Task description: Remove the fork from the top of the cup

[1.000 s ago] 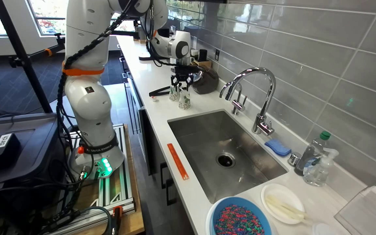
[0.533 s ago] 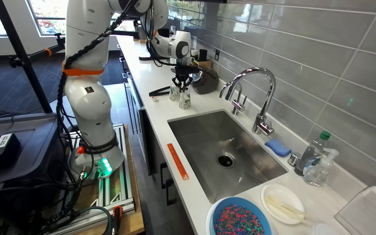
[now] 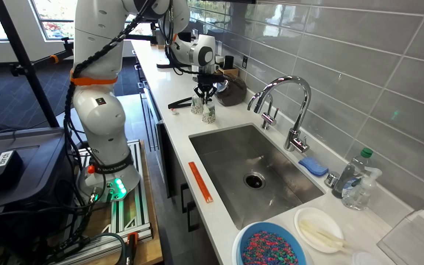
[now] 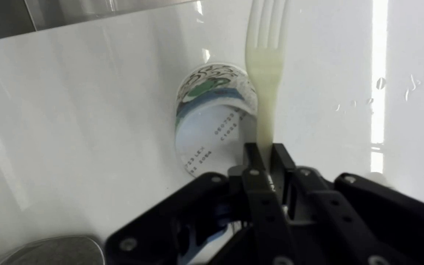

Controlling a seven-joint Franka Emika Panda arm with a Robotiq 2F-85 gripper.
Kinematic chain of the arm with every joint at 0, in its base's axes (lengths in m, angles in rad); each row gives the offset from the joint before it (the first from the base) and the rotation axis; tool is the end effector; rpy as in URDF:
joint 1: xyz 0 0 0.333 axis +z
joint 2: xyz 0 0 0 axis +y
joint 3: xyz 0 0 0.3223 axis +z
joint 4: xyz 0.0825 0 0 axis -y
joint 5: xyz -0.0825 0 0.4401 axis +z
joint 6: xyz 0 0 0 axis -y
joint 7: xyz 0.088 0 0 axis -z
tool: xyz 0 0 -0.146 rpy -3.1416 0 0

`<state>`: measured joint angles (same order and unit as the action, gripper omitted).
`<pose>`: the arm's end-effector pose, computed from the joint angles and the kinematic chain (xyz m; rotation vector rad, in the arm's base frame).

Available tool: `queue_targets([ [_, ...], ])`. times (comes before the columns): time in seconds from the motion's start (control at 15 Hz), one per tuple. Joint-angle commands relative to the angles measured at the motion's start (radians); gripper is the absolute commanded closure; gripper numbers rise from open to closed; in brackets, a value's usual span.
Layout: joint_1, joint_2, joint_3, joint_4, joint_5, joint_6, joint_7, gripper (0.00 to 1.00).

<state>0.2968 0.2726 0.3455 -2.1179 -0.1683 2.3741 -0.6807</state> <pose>0.4941 0.3657 0.2181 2.3505 2.0454 0.0060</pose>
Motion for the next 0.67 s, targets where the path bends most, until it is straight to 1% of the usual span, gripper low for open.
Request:
queue_targets([
  [0.0, -0.014, -0.012, 0.021, 0.008, 0.040, 0.005, -0.030, 0.97],
  [0.27, 0.000, -0.028, 0.031, 0.038, 0.042, -0.036, -0.018, 0.97],
  [0.6, 0.022, -0.021, 0.052, 0.097, 0.039, -0.118, -0.012, 0.97],
])
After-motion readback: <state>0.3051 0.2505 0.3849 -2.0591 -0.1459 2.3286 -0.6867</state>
